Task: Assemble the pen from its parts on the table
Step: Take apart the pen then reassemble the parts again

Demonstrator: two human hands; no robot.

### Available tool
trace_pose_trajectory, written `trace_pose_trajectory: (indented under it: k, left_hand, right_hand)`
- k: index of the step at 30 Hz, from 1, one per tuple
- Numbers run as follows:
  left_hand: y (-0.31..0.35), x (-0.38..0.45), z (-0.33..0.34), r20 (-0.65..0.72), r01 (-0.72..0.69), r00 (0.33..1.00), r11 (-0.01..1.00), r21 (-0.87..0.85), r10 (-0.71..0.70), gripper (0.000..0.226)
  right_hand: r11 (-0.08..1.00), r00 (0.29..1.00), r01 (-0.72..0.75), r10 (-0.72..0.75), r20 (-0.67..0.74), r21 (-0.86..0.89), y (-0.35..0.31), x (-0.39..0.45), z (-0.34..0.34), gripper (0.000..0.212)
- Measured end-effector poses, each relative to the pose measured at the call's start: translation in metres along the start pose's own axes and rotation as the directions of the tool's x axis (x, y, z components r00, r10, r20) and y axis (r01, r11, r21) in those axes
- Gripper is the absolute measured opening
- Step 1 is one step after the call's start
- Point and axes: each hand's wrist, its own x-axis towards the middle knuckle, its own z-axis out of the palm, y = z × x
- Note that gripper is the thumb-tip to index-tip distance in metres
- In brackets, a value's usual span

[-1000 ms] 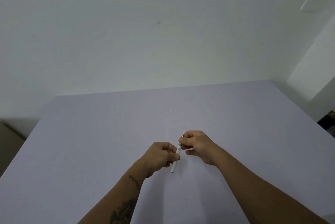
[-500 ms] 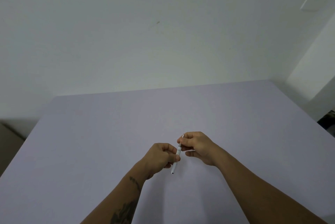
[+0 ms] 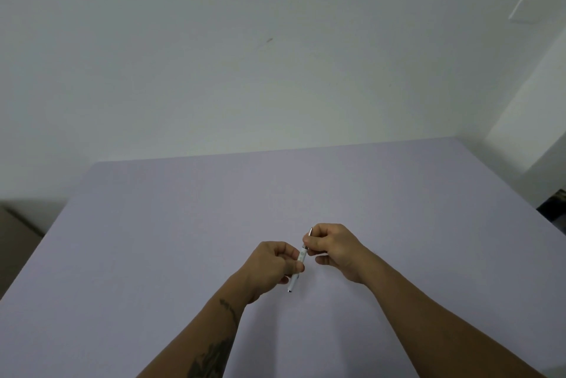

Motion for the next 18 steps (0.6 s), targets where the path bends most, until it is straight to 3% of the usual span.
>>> trace_pose_trajectory:
  k: [4,7,10,18]
  left_hand:
    - [-0.0009,-0.0010,-0.0002,0.003,0.003,1.000,1.000,-0.006,-0.003,0.009]
    - [0.0003,-0.0008,-0.0020,-0.003,-0.002,1.000,1.000,-0.006,0.002,0.010]
    - [0.0014,-0.0005,-0.0042,-0.007,-0.002,1.000,1.000,-0.009,0.002,0.009]
    - [0.0006,-0.0021,-0.0040,0.013,-0.004,1.000,1.000,-0.012,0.004,0.007]
  right_hand:
    - [1.000,1.000,-0.002,0.002,-0.003,-0.008,0.0017,-0.0003,0.0007,0.020]
    - [0.996,0.998,-0.036,0.031,0.058,0.083,-0.0013,-0.0036,-0.0009,0.013]
    - [0.988,0.995,-0.057,0.045,0.090,0.146,-0.0039,-0.0042,-0.0036,0.021]
    - [0.997,0.998,-0.050,0.047,0.047,0.065,-0.0035,-0.0012,-0.0003,0.014]
